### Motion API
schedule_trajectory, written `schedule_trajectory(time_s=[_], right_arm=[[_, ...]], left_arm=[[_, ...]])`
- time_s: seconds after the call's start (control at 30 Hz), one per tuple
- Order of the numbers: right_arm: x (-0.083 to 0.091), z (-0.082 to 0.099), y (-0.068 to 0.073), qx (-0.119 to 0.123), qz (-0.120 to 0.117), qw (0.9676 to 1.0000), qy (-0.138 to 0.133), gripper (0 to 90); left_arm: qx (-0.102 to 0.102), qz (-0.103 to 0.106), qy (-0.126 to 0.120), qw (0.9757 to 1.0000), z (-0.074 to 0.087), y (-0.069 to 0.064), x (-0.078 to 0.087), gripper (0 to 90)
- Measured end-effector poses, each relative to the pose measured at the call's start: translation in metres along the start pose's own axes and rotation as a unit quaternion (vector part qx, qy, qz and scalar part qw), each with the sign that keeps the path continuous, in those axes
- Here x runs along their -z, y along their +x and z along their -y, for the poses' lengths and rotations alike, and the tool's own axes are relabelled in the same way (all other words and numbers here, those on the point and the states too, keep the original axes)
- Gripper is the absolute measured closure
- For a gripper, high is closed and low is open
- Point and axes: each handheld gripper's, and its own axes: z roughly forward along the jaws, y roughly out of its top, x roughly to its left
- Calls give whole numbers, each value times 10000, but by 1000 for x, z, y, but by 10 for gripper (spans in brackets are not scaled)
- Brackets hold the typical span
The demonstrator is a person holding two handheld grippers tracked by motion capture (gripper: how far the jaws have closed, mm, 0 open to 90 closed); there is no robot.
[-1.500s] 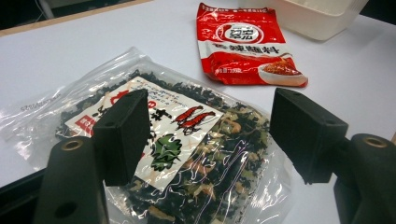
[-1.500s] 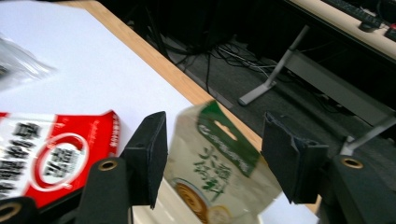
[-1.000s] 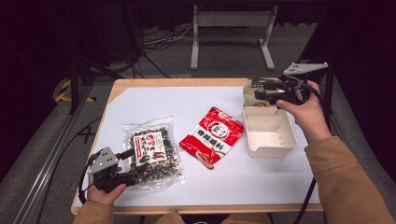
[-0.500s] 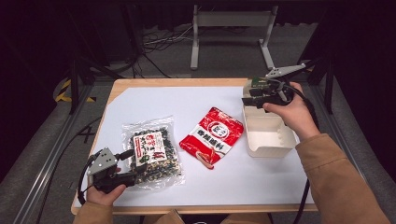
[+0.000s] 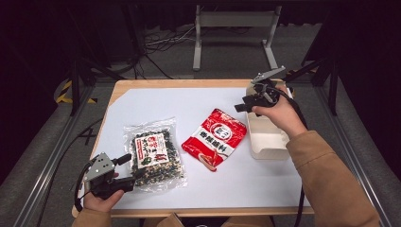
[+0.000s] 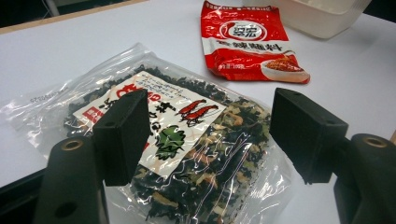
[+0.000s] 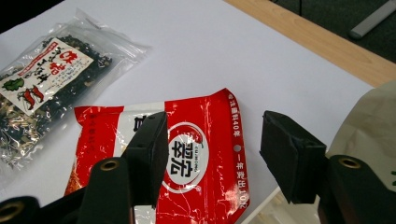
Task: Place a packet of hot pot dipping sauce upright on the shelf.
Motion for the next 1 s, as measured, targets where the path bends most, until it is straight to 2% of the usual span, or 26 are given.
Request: schedule_trajectory(time_s=[0.13, 0.47, 0.7, 1.0], right_arm=[[-12, -1, -2, -1, -2, 9999, 149, 403], [-37, 0, -5, 1, 51, 9987, 509, 398], [-51, 2, -7, 148, 118, 9976, 660, 392], [-70, 6, -12, -39, 154, 9942, 1064, 386]], left_arm=[[44, -19, 5, 10000, 1, 0, 2, 294], [11, -24, 4, 10000, 2, 0, 3, 294], [31, 0, 14, 10000, 1, 0, 3, 293], [1, 2, 6, 10000, 1, 1, 3, 293]])
